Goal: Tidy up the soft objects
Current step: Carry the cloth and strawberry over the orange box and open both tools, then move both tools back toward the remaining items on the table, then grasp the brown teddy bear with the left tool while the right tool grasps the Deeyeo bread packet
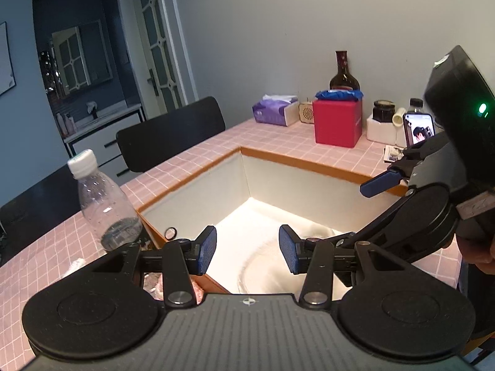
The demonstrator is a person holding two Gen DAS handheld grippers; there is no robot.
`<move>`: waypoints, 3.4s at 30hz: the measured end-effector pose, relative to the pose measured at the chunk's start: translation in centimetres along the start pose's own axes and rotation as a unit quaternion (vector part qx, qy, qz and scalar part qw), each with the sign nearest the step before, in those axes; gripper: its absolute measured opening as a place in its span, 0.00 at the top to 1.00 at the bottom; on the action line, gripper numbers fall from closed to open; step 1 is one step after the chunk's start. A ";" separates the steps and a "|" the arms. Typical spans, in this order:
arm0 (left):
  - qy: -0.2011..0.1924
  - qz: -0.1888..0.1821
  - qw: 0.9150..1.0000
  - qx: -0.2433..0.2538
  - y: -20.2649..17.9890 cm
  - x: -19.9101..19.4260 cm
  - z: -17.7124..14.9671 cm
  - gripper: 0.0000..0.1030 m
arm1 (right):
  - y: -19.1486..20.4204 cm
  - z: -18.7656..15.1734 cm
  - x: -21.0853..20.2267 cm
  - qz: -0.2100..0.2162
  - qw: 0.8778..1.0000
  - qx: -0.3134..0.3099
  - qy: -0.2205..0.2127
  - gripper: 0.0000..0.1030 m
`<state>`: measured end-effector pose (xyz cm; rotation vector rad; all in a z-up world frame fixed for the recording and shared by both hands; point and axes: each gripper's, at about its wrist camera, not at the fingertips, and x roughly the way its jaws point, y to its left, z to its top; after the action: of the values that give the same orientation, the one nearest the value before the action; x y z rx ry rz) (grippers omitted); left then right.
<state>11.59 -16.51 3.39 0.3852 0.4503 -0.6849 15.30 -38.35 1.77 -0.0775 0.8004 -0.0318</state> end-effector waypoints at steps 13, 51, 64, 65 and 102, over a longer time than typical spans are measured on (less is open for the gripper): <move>-0.030 0.035 0.998 -0.030 2.3 -3.7 -1.4 0.48 | 3.9 0.3 -3.1 0.044 0.998 -0.002 -0.041 0.14; 0.047 0.134 0.962 -0.234 14.7 -4.4 -16.5 0.50 | 21.4 -2.7 6.0 0.105 0.982 -0.108 -0.114 0.27; 0.089 0.131 0.962 -0.224 15.0 -1.1 -16.7 0.66 | 22.5 -3.2 7.9 0.136 0.977 -0.137 -0.086 0.31; 0.088 0.131 0.961 -0.228 15.0 -1.1 -16.8 0.67 | 22.5 -3.2 8.1 0.141 0.977 -0.137 -0.087 0.37; 0.056 0.159 0.954 -0.248 13.9 -8.0 -18.3 0.44 | 21.3 -4.2 4.4 0.156 0.979 -0.085 -0.095 0.50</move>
<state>10.57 6.22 -5.13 0.0162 0.6312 -0.2201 15.32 -17.58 -6.03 -0.1136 0.6161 0.3380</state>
